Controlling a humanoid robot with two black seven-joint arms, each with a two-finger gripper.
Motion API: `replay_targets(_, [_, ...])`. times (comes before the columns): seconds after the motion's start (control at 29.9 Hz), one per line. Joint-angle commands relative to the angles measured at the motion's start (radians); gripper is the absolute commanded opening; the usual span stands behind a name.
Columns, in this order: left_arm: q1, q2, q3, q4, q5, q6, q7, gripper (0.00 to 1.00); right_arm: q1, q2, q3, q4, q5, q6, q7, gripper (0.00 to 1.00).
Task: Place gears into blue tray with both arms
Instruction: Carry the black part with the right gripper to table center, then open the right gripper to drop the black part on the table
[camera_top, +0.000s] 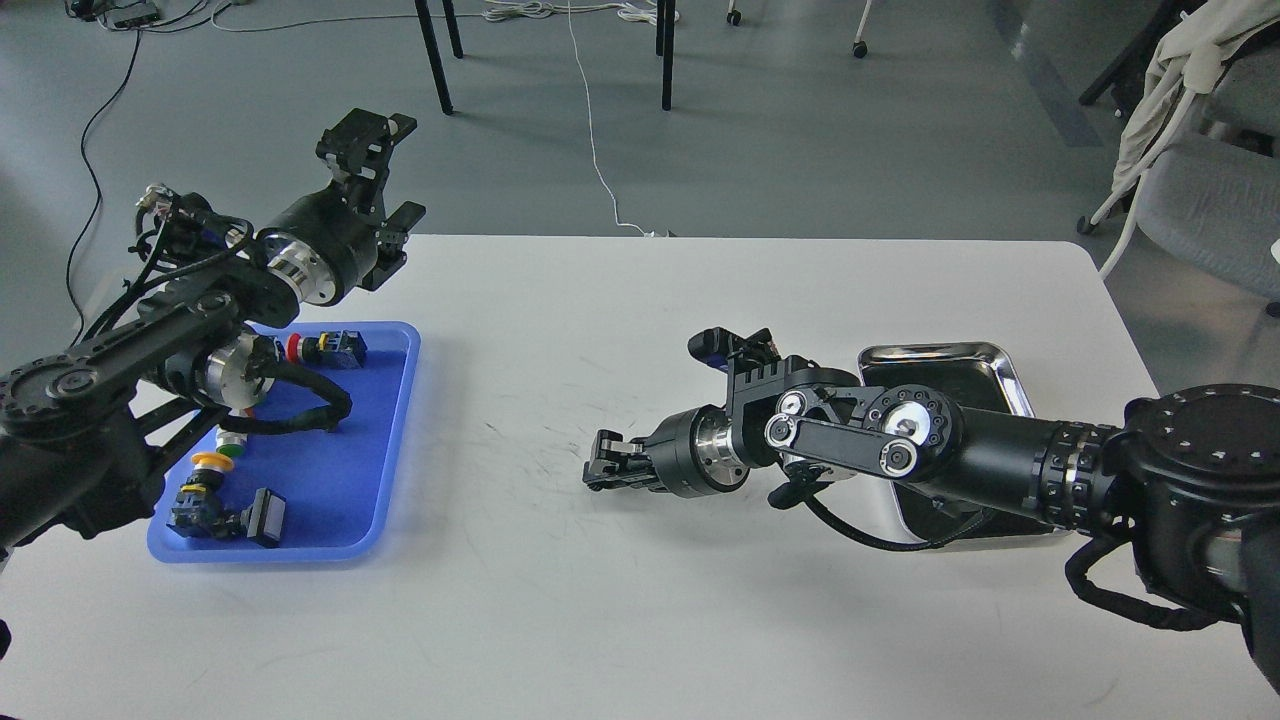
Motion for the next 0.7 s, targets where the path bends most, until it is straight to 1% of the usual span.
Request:
replay_targets(0.0, [0.002, 0.000, -0.001, 0.000, -0.002, 0.000, 0.000, 0.98, -0.001, 0.000, -0.001, -0.001, 0.000, -0.002, -0.007, 0.24])
replay_targets(0.1, [0.002, -0.002, -0.001, 0.000, -0.002, 0.000, 0.000, 0.98, 0.001, 0.000, -0.001, -0.001, 0.001, -0.014, -0.018, 0.35])
replay_targets(0.17, [0.002, -0.002, 0.000, 0.000, 0.000, 0.000, -0.002, 0.98, 0.001, 0.000, -0.001, -0.001, 0.003, -0.022, -0.018, 0.45])
replay_targets(0.27, [0.004, -0.002, -0.001, 0.000, -0.002, 0.000, -0.002, 0.98, 0.001, 0.000, -0.001, -0.002, 0.009, -0.026, -0.018, 0.79])
replay_targets(0.3, [0.005, -0.003, -0.001, 0.000, 0.000, 0.002, -0.002, 0.98, 0.001, 0.000, -0.001, -0.002, 0.009, -0.026, -0.018, 0.84])
replay_targets(0.33, [0.005, -0.003, -0.001, 0.000, 0.000, 0.002, -0.002, 0.98, 0.002, 0.000, -0.001, -0.002, 0.011, -0.026, -0.018, 0.85])
replay_targets(0.4, [0.005, -0.003, 0.000, 0.000, 0.000, 0.002, -0.002, 0.98, 0.005, 0.000, 0.002, -0.009, 0.011, -0.028, -0.016, 0.93])
replay_targets(0.43, [0.005, -0.005, 0.000, 0.000, 0.000, 0.002, -0.002, 0.98, 0.008, 0.000, 0.005, -0.010, 0.011, -0.028, -0.016, 0.94])
replay_targets(0.57, [0.005, -0.003, 0.002, 0.000, 0.000, 0.002, 0.000, 0.98, 0.016, 0.000, 0.028, -0.015, 0.012, -0.026, -0.013, 0.94])
replay_targets(0.67, [0.001, -0.002, 0.002, 0.000, 0.001, 0.000, 0.003, 0.98, 0.022, 0.000, 0.110, -0.041, 0.014, -0.017, -0.012, 0.95])
